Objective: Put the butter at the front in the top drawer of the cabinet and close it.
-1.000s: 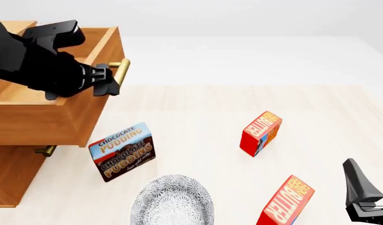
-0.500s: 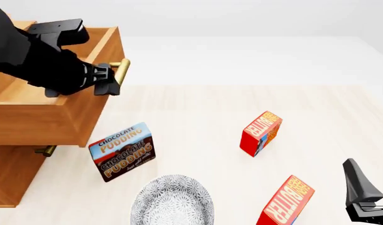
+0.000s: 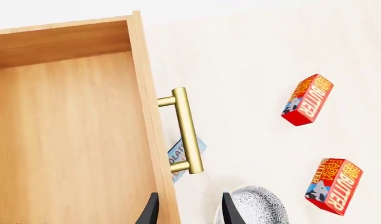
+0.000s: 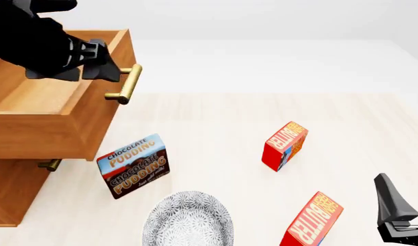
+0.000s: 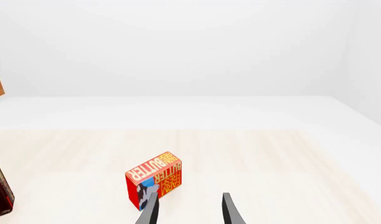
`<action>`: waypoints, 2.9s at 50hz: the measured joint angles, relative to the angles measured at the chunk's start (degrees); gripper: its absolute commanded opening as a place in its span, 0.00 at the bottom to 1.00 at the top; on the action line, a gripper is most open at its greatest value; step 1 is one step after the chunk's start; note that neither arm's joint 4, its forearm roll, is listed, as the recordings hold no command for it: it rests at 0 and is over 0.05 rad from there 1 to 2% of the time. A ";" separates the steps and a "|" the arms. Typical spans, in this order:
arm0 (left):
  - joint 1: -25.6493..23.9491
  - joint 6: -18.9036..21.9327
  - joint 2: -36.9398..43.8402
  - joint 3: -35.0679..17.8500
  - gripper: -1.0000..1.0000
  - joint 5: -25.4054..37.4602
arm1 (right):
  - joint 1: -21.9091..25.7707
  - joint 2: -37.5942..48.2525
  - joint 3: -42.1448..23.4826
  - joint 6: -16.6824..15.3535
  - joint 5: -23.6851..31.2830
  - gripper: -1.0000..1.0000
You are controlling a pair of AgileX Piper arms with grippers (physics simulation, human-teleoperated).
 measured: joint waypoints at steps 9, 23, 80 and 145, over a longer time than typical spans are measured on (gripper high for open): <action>-0.77 2.46 -0.96 -2.71 1.00 2.22 | 0.00 0.01 0.00 0.00 0.00 1.00; -5.21 7.72 -1.95 -4.15 1.00 1.42 | 0.00 0.01 0.00 0.00 0.00 1.00; -19.09 26.30 8.93 -0.97 1.00 -23.04 | 0.00 0.01 0.00 0.00 0.00 1.00; -23.90 17.71 46.59 -32.81 1.00 -26.20 | 0.00 0.18 -0.13 0.01 -0.06 1.00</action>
